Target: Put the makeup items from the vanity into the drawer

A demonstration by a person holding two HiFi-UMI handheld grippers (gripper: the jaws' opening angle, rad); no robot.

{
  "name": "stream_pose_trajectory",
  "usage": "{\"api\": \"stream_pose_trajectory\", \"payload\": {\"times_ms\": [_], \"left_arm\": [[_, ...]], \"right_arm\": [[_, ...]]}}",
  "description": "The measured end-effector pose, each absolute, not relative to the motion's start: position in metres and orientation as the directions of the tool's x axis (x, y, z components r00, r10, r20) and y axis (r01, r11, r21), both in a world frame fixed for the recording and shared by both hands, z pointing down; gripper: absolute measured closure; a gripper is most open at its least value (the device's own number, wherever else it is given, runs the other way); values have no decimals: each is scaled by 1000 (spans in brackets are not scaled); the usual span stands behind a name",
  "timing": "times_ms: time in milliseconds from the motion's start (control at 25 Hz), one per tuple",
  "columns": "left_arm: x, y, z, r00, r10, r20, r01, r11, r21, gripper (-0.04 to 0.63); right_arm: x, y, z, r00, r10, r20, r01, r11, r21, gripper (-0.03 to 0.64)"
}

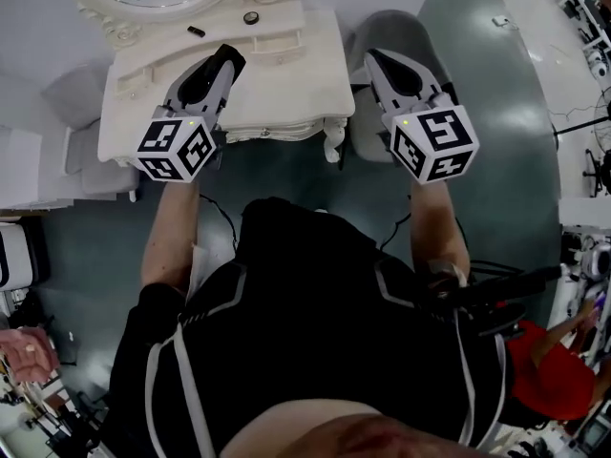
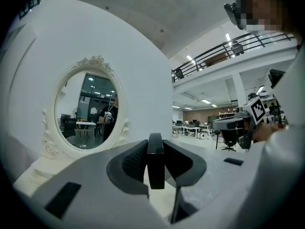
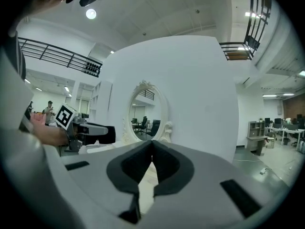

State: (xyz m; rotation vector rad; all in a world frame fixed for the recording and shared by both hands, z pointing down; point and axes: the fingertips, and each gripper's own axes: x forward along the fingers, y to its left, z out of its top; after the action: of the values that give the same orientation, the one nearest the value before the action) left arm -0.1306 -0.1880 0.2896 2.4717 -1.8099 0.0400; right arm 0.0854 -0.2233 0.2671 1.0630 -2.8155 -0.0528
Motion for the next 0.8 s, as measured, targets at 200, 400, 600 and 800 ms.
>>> {"api": "stream_pose_trajectory", "payload": {"times_ms": [200, 400, 600, 800], "left_arm": [[-129, -229, 317, 358, -927, 115, -934, -357, 29, 503], [-138, -279, 346, 438, -886, 152, -896, -444, -1, 502], [-142, -330, 378, 537, -820, 197, -831, -554, -42, 502], [-145, -374, 416, 604, -753, 263, -771, -635, -50, 502]], "right_arm": [[88, -246, 279, -723, -678, 133, -676, 734, 68, 612], [78, -278, 286, -674, -723, 152, -722, 688, 76, 612], [65, -311, 290, -631, -753, 184, -754, 652, 82, 612], [56, -341, 299, -585, -783, 213, -790, 609, 72, 612]]}}
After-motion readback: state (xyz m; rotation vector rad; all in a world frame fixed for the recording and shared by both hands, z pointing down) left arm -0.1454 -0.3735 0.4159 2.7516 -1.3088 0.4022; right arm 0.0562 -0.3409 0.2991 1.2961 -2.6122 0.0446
